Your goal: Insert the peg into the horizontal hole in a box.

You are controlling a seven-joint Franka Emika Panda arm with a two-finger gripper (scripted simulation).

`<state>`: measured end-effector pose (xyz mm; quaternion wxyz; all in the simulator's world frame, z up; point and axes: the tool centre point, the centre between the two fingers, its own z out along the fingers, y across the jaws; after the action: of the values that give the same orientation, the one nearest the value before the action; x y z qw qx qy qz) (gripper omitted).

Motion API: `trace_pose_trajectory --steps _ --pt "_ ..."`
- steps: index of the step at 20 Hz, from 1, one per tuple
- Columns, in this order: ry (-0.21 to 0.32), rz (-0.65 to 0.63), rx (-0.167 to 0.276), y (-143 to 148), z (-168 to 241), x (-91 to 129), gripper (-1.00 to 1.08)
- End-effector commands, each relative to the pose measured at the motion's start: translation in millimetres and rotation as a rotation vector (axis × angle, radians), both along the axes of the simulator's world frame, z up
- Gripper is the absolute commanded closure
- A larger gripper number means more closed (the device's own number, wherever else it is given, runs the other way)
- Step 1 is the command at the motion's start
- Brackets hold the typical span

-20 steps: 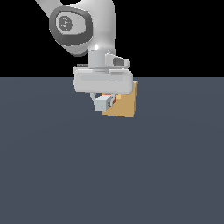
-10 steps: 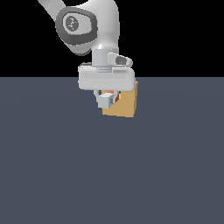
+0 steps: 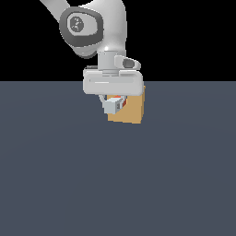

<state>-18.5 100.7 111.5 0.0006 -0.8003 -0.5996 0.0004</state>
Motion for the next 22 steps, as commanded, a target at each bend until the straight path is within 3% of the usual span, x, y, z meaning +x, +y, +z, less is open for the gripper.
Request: trace_pose_trajectory --steps 1,6,16,22 --pt "-0.001 0.000 0.000 0.5 0.3 0.3 1.08" --pt "-0.001 0.000 0.000 15.1 0.2 4.1 1.08" --pt "-0.002 0.000 0.001 75.5 1.3 21.6 1.08" --pt "-0.003 0.000 0.001 88.1 1.7 26.1 1.08"
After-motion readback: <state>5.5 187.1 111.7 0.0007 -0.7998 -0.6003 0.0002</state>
